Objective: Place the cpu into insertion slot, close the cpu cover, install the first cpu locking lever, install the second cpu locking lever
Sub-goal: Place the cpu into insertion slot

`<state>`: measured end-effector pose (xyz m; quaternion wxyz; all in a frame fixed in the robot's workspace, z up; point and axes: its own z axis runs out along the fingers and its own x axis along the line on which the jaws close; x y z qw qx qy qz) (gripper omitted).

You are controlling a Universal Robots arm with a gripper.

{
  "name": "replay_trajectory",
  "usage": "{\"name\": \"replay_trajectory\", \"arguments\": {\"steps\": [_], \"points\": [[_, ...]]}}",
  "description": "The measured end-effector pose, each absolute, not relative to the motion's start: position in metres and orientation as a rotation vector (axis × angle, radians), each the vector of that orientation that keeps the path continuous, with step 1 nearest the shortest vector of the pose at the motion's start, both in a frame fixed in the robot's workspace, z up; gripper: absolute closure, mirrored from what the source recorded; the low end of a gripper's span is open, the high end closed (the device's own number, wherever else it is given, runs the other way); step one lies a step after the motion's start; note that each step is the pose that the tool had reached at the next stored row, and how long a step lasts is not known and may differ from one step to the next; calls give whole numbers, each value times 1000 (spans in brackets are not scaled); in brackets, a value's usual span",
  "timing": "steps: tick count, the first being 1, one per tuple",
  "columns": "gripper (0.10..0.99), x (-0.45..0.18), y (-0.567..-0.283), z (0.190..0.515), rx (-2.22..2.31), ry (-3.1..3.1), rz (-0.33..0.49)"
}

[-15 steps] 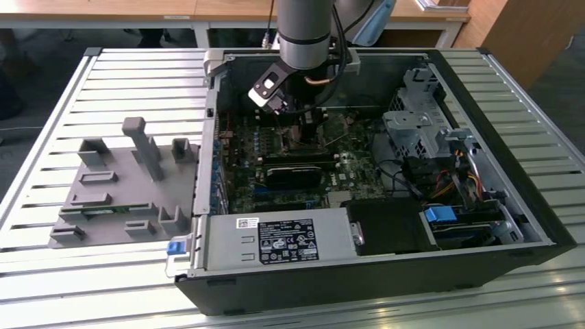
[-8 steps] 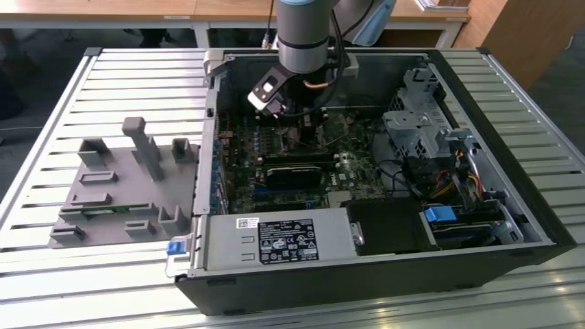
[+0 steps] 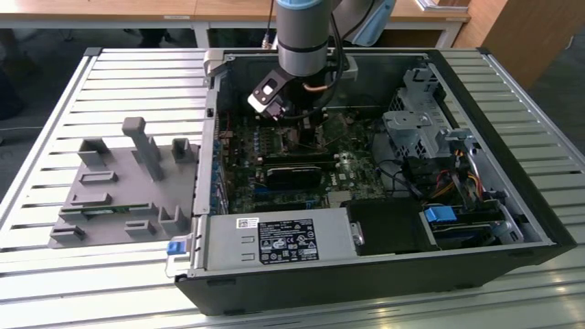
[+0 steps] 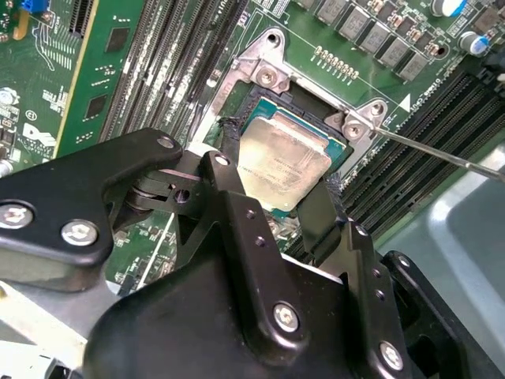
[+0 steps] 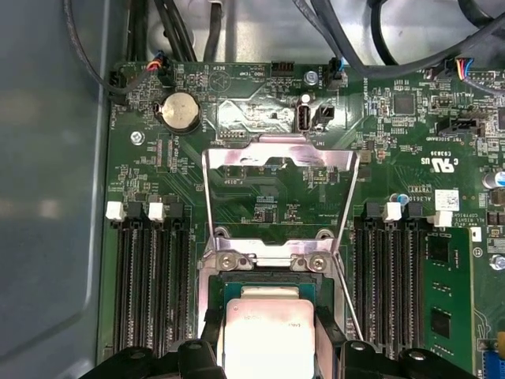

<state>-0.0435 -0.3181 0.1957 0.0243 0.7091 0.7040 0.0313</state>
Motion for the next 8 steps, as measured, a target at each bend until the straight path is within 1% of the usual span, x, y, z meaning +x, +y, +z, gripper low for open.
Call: {"name": "replay_trajectory", "arguments": {"steps": [8], "points": [[545,-44,-318,192,2195,2178,95]]}}
